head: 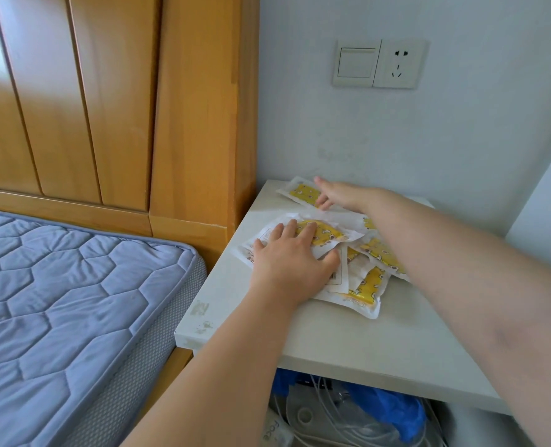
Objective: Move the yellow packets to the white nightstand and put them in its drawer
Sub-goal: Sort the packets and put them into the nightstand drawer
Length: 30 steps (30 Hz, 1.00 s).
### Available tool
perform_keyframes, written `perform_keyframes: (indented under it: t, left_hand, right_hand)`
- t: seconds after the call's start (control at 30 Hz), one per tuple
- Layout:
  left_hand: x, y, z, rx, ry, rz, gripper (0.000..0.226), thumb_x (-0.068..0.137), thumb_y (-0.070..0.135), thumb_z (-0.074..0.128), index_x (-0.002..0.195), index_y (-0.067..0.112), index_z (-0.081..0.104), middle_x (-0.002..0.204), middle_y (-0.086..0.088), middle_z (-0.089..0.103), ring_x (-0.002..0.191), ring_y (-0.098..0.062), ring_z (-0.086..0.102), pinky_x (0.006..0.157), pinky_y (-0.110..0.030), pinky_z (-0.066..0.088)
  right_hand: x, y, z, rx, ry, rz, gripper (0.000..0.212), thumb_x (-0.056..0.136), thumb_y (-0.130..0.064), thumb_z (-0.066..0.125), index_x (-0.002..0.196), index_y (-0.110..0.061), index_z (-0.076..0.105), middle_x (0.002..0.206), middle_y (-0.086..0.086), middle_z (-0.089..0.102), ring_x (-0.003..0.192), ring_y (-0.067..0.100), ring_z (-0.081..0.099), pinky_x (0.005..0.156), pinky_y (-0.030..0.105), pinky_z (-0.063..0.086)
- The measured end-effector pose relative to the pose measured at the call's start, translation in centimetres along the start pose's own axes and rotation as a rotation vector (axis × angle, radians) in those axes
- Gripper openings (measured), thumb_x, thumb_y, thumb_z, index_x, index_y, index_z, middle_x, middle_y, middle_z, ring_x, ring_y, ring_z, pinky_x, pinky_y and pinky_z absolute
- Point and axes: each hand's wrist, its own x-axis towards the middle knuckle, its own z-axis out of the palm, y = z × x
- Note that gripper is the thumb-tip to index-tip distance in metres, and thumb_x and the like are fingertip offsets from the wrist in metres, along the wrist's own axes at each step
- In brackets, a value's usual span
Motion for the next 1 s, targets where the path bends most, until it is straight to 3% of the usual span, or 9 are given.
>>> perform_keyframes:
  t: [0.1,0.17,0.27,0.37,0.6,0.73,0.87,0.93,1.0]
  left_hand:
    - [-0.1,0.0,-0.2,0.001,0.003,-0.002,0.062,0.091,0.06,0.032,0.146,0.032,0.03,0.156,0.002,0.024,0.145,-0.02,0.013,0.116,-0.05,0.013]
    - [-0.2,0.1,-0.2,0.006,0.007,0.001,0.061,0.091,0.059,0.032,0.146,0.032,0.031,0.156,0.002,0.025,0.145,-0.02,0.013,0.115,-0.049,0.013]
    - [-0.3,0.2,-0.4,-0.003,0.007,-0.005,0.061,0.091,0.059,0.033,0.145,0.031,0.032,0.155,0.002,0.026,0.145,-0.02,0.014,0.114,-0.047,0.014]
    - [-0.2,0.2,-0.4,-0.001,-0.004,-0.01,0.062,0.091,0.058,0.033,0.147,0.031,0.03,0.157,0.002,0.023,0.146,-0.02,0.013,0.115,-0.048,0.013]
    - [-0.2,-0.1,-0.2,-0.023,0.056,0.016,0.06,0.091,0.056,0.037,0.145,0.029,0.036,0.156,0.001,0.025,0.146,-0.018,0.012,0.116,-0.049,0.011]
    - [-0.1,0.0,-0.2,-0.015,0.11,0.04,0.055,0.09,0.053,0.041,0.138,0.026,0.046,0.151,0.0,0.034,0.144,-0.019,0.019,0.116,-0.046,0.016]
    - [-0.9,0.4,-0.6,0.021,0.289,0.141,0.051,0.09,0.047,0.042,0.126,0.015,0.059,0.141,-0.005,0.048,0.134,-0.023,0.034,0.112,-0.04,0.024]
    - [-1.7,1.1,-0.9,0.051,0.317,0.213,0.058,0.087,0.05,0.032,0.123,0.014,0.061,0.142,-0.007,0.046,0.136,-0.024,0.033,0.113,-0.041,0.021]
    - [-2.7,1.6,-0.9,0.098,0.215,0.197,0.063,0.091,0.056,0.023,0.137,0.021,0.048,0.155,-0.005,0.027,0.145,-0.022,0.014,0.117,-0.043,0.009]
  right_hand:
    - [-1.6,0.4,-1.6,0.032,0.155,-0.084,0.074,0.099,-0.056,0.013,0.113,-0.007,0.066,0.114,0.008,0.067,0.128,0.021,0.043,0.108,0.037,0.023]
    - [-2.6,1.0,-1.7,0.059,0.194,-0.102,0.07,0.099,-0.056,0.014,0.121,-0.01,0.062,0.132,0.008,0.056,0.132,0.025,0.041,0.109,0.037,0.024]
    - [-3.9,1.9,-1.1,0.035,0.023,-0.036,0.073,0.096,-0.061,0.008,0.14,-0.016,0.046,0.152,0.003,0.035,0.142,0.022,0.027,0.114,0.042,0.016]
    - [-4.5,2.3,-1.0,0.066,-0.015,-0.039,0.08,0.095,-0.063,0.003,0.131,-0.014,0.056,0.132,0.003,0.059,0.132,0.013,0.035,0.114,0.044,0.014]
    - [-6.5,5.6,-1.5,0.134,0.429,0.073,0.065,0.1,-0.049,0.014,0.134,-0.007,0.051,0.141,0.012,0.047,0.133,0.03,0.039,0.115,0.047,0.021]
    - [-10.1,7.8,1.5,0.053,0.236,0.095,0.05,0.102,-0.04,0.024,0.137,-0.012,0.048,0.143,0.01,0.045,0.131,0.028,0.042,0.103,0.031,0.032]
    - [-11.8,8.9,2.4,0.056,0.338,0.071,0.037,0.097,-0.042,0.038,0.09,-0.016,0.064,0.1,0.007,0.065,0.102,0.03,0.056,0.086,0.034,0.04]
    - [-12.3,9.1,2.0,0.035,0.385,0.135,0.042,0.089,-0.053,0.046,0.063,-0.02,0.046,0.07,0.001,0.052,0.086,0.028,0.052,0.072,0.032,0.037]
    - [-12.8,8.6,1.8,-0.106,0.347,0.177,0.047,0.081,-0.064,0.052,0.064,-0.022,0.041,0.075,0.001,0.051,0.091,0.028,0.051,0.073,0.031,0.037]
